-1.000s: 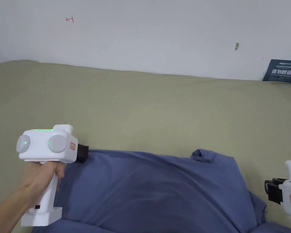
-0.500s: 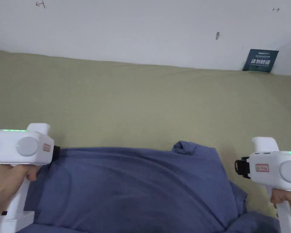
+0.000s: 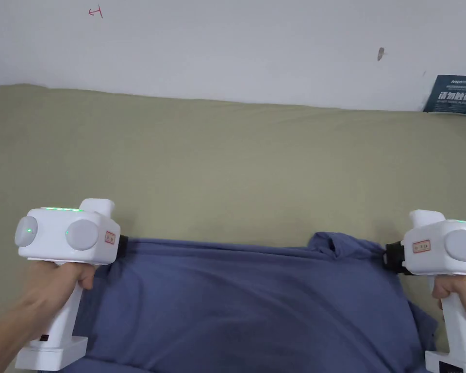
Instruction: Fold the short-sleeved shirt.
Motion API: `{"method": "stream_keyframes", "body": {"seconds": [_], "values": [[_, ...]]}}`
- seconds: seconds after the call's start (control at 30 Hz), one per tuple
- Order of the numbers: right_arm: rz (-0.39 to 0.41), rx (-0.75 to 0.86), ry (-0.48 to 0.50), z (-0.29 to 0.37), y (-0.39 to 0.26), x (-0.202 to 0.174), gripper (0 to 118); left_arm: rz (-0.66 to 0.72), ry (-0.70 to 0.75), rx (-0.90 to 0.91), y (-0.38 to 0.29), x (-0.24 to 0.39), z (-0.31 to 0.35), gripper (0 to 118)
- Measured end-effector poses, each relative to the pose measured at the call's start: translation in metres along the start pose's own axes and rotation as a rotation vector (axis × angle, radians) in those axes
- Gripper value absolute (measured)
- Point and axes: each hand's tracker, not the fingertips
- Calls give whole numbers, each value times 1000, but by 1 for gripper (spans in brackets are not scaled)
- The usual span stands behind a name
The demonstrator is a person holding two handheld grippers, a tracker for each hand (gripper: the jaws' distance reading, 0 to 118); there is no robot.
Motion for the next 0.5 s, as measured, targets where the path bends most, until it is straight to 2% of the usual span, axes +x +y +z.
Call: {"method": "stream_keyframes", "body": {"seconds": [0.03, 0.1, 0.13, 0.23, 0.5], "values": [[-1, 25, -77, 8, -3, -1, 1, 1, 2, 12, 0, 0, 5, 3], [37, 39, -47, 23, -5, -3, 1, 9, -6, 18, -1, -3, 18, 3], [63, 61, -65, 33, -5, -4, 1, 13, -7, 30, -2, -3, 26, 3], [44, 95, -56, 63, 8, -6, 1, 25, -29, 75, -1, -7, 58, 3], [88, 214, -42, 166, -1, -12, 1, 8, -84, 185, -21, -18, 155, 3]]}}
